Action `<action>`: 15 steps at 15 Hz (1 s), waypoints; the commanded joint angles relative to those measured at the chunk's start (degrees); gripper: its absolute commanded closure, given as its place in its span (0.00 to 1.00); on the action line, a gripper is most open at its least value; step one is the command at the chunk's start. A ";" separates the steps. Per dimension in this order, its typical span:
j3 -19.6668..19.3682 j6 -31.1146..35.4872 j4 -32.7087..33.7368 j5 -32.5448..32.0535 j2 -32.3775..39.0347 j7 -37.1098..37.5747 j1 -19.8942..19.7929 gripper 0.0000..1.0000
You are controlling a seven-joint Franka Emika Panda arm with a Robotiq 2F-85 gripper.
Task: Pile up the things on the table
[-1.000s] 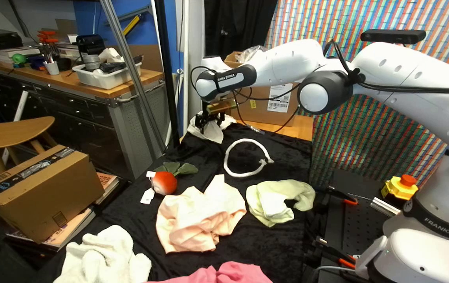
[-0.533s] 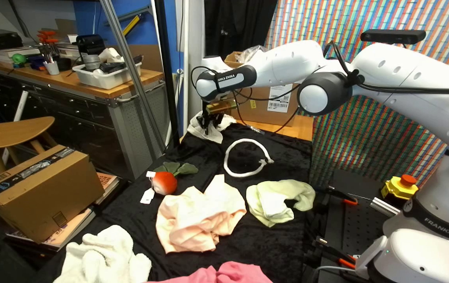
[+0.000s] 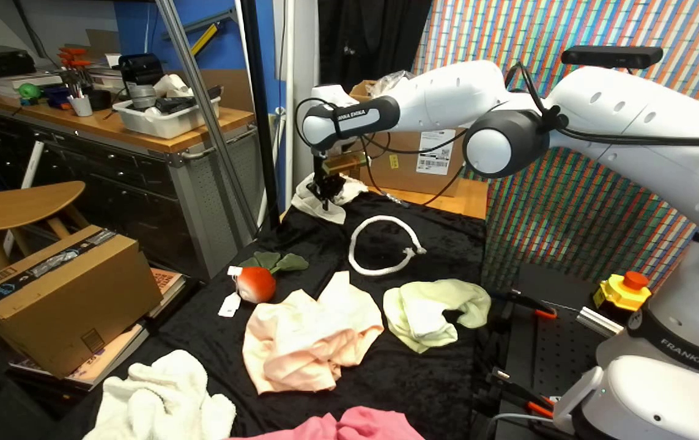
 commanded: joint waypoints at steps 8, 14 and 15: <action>9.81 -11.00 -6.38 1.22 -11.30 -26.65 -1.39 0.92; 13.20 -14.71 -20.00 0.81 -23.02 -41.10 -2.51 0.92; 13.52 -15.62 -22.37 0.78 -24.87 -43.70 -2.92 0.92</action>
